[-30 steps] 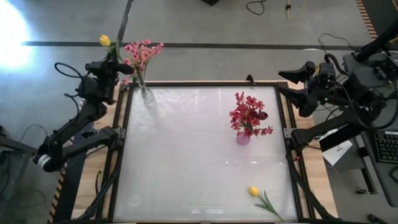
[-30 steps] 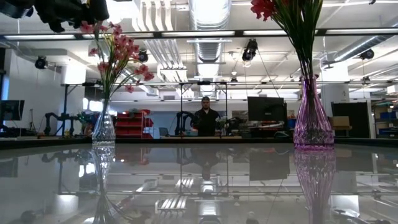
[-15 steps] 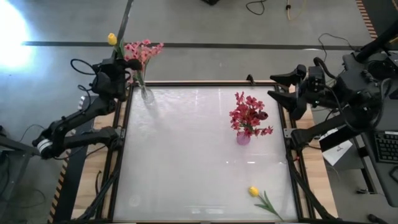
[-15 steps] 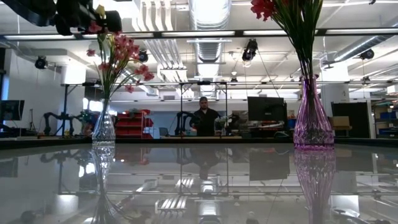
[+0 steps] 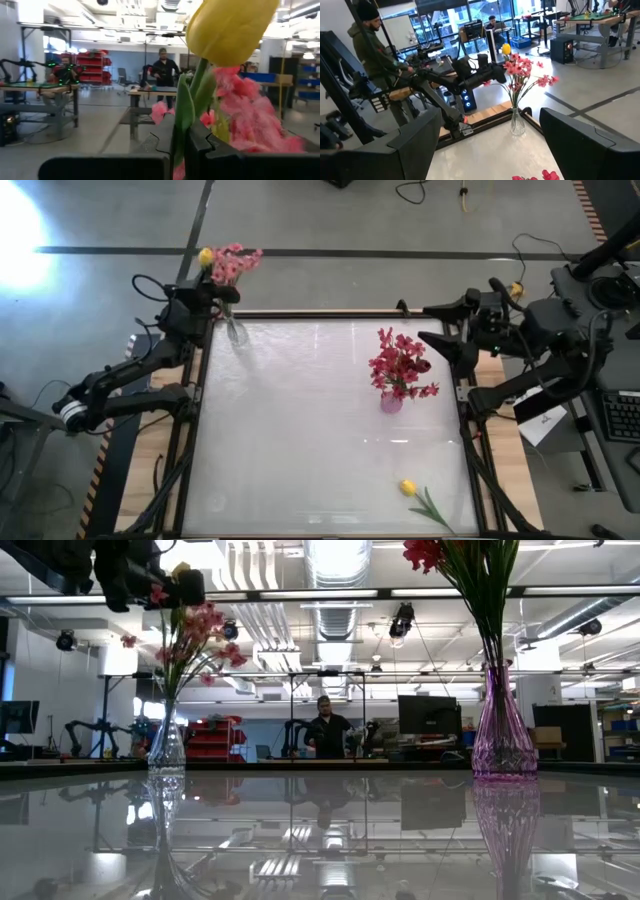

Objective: Sort flowers into vase by color
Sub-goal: Put the left yellow tulip into the transparent vase

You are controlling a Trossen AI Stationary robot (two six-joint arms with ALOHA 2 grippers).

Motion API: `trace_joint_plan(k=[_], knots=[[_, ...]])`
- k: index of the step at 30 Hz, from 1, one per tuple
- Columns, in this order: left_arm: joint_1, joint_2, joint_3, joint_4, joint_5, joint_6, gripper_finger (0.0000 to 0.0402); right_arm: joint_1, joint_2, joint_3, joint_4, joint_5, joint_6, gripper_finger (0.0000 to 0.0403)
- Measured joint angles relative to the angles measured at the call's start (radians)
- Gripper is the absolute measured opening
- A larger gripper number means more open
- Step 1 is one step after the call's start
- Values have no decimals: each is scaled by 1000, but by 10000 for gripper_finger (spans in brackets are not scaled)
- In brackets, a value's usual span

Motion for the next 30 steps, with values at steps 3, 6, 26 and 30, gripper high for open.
trace_joint_plan(k=[3, 6, 26, 30], knots=[[0, 3, -11, 0, 5, 3, 0, 0, -1, 0, 0, 0, 6, 329], [0, -3, 0, -8, 5, 14, 0, 0, -1, 0, 0, 0, 6, 329], [1, 25, 96, -114, 30, 33, 0, 0, -1, 0, 0, -1, 5, 329], [1, 26, 92, -73, 25, -4, 0, 0, -1, 0, 0, 0, 14, 329]])
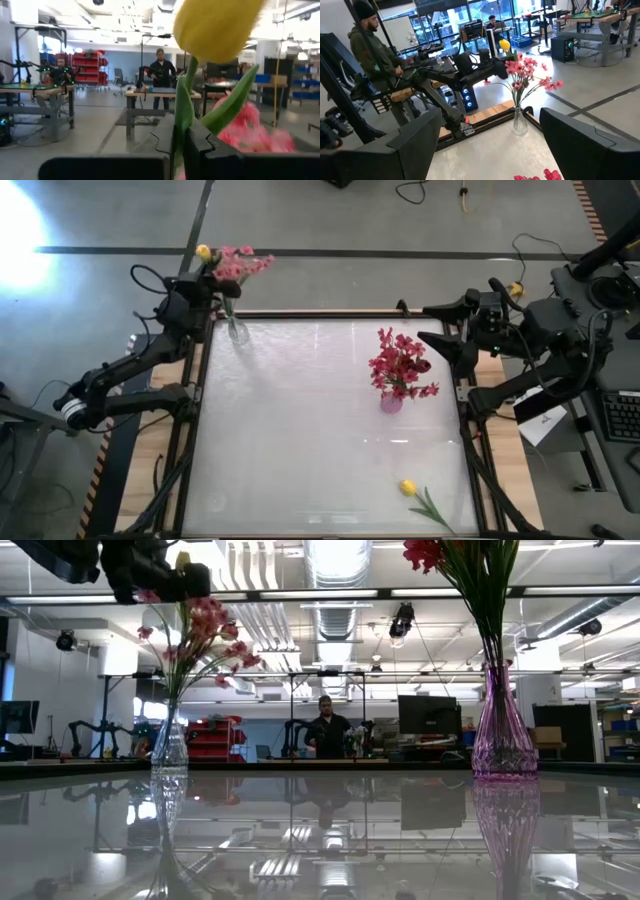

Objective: Sort flowers into vase by color
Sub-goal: Put the left yellow tulip into the transparent vase

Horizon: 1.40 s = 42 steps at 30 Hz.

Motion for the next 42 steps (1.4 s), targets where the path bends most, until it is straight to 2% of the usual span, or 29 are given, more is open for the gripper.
trace_joint_plan(k=[6, 15, 19, 23, 28, 37, 42], knots=[[3, -3, 57, -21, -69, 61, 0, 0, 0, 0, 0, 0, 0, 329], [3, -5, 61, -177, -118, -112, 0, 0, -1, 0, 0, 0, -1, 329], [3, -15, 90, -210, -118, -119, 0, 0, -1, 0, 0, 0, -1, 329], [3, -19, 175, -371, -121, -120, 0, 0, -1, 0, 0, 0, -1, 329], [3, -19, 255, -562, -134, -199, 0, 0, -2, 0, 0, 0, -9, 329], [6, -8, 254, -570, -136, -235, 0, 0, -2, 0, 0, -1, -9, 329], [24, -9, 253, -497, -135, -213, 0, 0, -2, 0, 0, -1, 4, 329]])
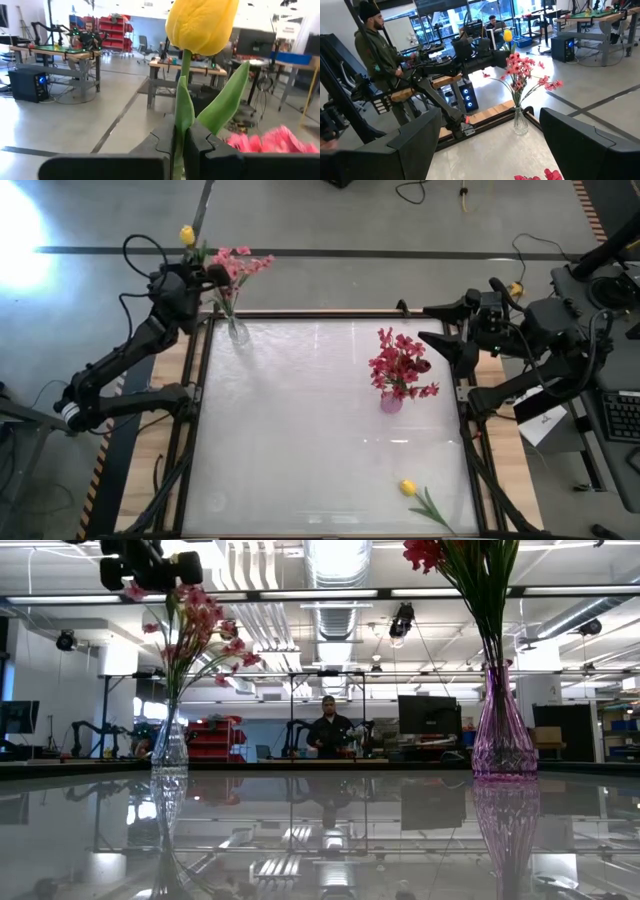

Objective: Sort flowers into vase by color
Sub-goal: Put the left yellow tulip into the transparent vase

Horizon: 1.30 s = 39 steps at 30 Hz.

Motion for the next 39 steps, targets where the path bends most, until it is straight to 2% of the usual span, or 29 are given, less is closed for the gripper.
trace_joint_plan(k=[7, 11, 15, 21, 29, 33, 39], knots=[[1, 0, -28, -18, 0, -38, 0, 0, 1, 0, 0, 0, 4, 329], [1, -3, -90, -21, 0, -123, 0, 0, 2, 0, 0, 0, 4, 329], [-1, -3, -145, -13, 3, -140, 0, 0, 2, 0, 0, 1, 5, 329], [-6, -15, -209, -29, 59, -226, 0, 0, 2, 0, 0, 1, 3, 329], [-6, -44, -242, -187, 151, -318, 2, 0, 2, 0, 0, 1, -3, 329], [-5, -70, -215, -284, 204, -321, 31, 0, 2, 0, -1, 1, -26, 329], [-5, -98, -93, -511, 224, -320, 114, 0, 2, 0, -4, 1, -65, 329]])
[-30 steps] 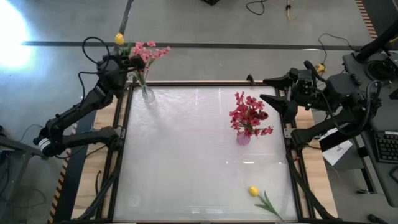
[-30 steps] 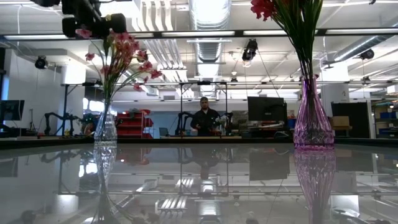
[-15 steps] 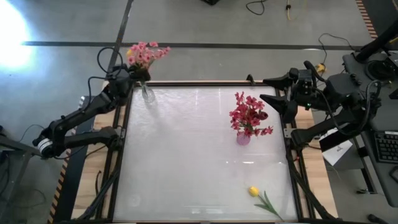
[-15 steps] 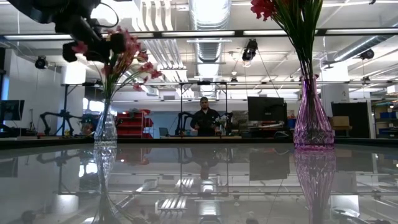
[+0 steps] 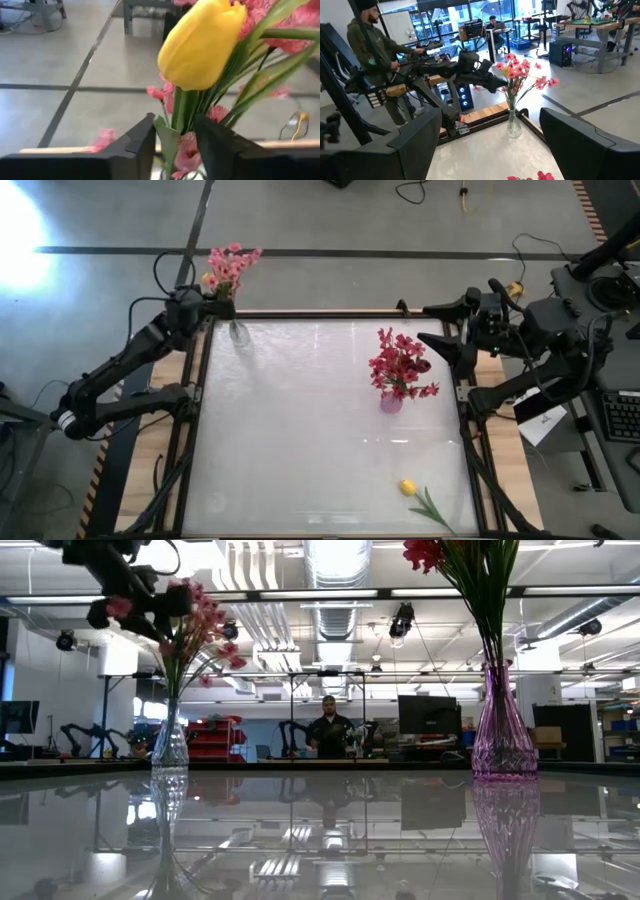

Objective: Sort flowers into vase by color
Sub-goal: Put the left yellow tulip into the transparent vase, then put the yellow tulip into the transparent vase

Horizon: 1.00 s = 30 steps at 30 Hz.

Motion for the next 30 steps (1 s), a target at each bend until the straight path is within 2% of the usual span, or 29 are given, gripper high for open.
trace_joint_plan(k=[4, 7, 11, 15, 17, 22, 26, 30], knots=[[0, 3, 106, -182, 46, -8, 171, 0, 0, 0, -43, 0, -2, 329], [0, 9, 202, -311, 118, -20, 209, 0, 4, 0, -99, 0, -1, 329], [-3, 10, 342, -411, 286, -19, 242, 0, 19, 0, -120, 0, -5, 329], [-25, 5, 466, -437, 483, -17, 248, 0, 37, 0, -102, -4, -52, 329], [-52, -1, 513, -436, 585, -18, 246, 0, 44, 0, -67, -55, -53, 329], [-201, -15, 565, -381, 766, -37, 236, 17, 56, 0, 74, -307, -65, 329], [-396, -18, 525, -222, 769, -107, 228, 80, 80, 0, 102, -420, -46, 329], [-603, 2, 465, -67, 645, -156, 224, 201, 124, 0, 77, -452, 11, 329]])
